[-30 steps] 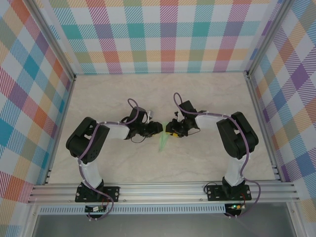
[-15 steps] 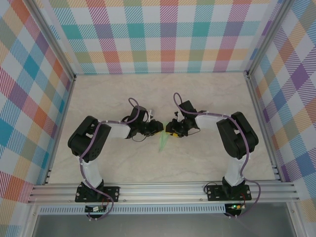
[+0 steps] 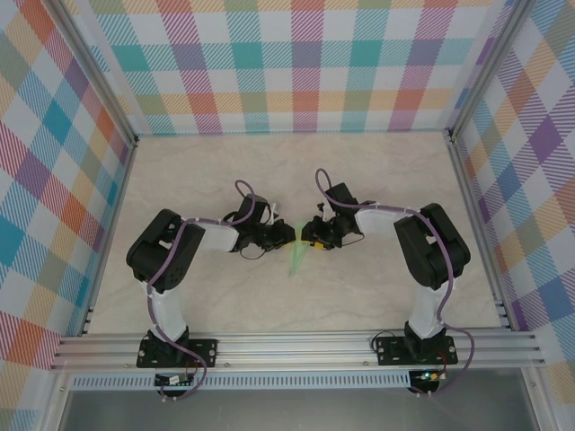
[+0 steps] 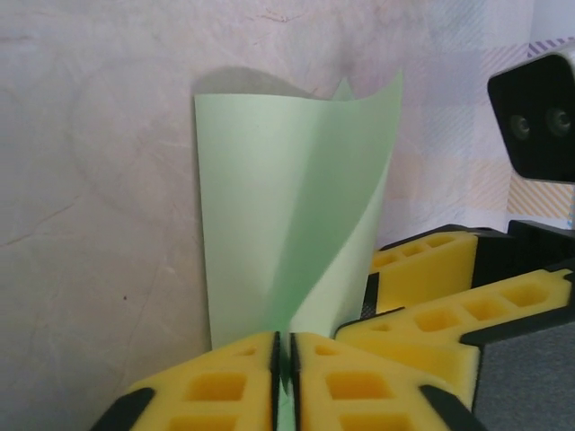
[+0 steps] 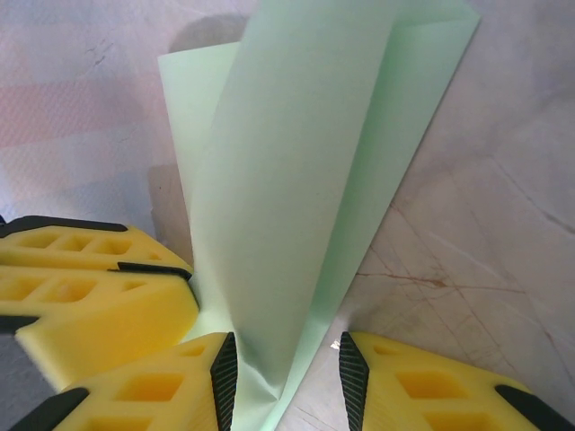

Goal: Fold a paper plane with a square sheet of paper (fold left side to right side)
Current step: Fold the wing for the fifth time at the center of the table.

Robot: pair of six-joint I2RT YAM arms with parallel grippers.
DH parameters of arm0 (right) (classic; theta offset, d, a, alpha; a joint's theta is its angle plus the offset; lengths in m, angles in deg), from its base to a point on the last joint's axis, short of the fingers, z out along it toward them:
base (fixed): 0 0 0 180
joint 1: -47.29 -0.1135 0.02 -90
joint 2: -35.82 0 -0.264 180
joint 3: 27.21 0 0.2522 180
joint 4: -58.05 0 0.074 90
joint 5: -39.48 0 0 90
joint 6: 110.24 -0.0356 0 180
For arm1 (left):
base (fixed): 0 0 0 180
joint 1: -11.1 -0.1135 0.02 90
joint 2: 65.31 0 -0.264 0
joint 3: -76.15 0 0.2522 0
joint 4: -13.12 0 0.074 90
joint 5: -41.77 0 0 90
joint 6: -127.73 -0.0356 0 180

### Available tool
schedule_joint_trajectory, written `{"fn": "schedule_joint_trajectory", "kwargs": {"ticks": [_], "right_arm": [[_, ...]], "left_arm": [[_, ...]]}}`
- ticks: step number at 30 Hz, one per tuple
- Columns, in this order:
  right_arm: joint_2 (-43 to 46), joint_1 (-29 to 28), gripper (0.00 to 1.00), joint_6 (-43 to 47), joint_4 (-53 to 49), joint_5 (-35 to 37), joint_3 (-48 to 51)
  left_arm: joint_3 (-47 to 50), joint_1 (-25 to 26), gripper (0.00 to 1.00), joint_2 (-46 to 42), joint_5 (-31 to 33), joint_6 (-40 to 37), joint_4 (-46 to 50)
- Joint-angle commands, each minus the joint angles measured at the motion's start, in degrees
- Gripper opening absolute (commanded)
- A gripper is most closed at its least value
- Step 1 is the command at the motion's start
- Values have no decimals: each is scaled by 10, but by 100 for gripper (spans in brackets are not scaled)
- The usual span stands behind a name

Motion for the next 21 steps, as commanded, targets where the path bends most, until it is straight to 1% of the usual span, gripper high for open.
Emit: {"fn": "schedule_joint_trajectory", "kwargs": {"ticks": [1, 3, 7, 17, 19, 21], "right_arm": [[-10, -6, 38, 4, -31, 8, -7], [-8, -5, 38, 4, -31, 9, -7], [-6, -5, 39, 6, -34, 10, -9], [-3, -5, 39, 9, -31, 9, -6], [11, -3, 39, 7, -16, 6, 1], [32, 14, 40, 2, 12, -12, 17]], "left_arm": [[-10, -3, 6, 1, 4, -6, 1], [-9, -3, 3, -3, 16, -13, 13], [-11, -3, 0, -5, 27, -21, 26], [-14, -4, 0, -5, 50, -39, 40], [-13, -3, 0, -5, 50, -41, 41], [-13, -3, 0, -5, 52, -44, 43]]}}
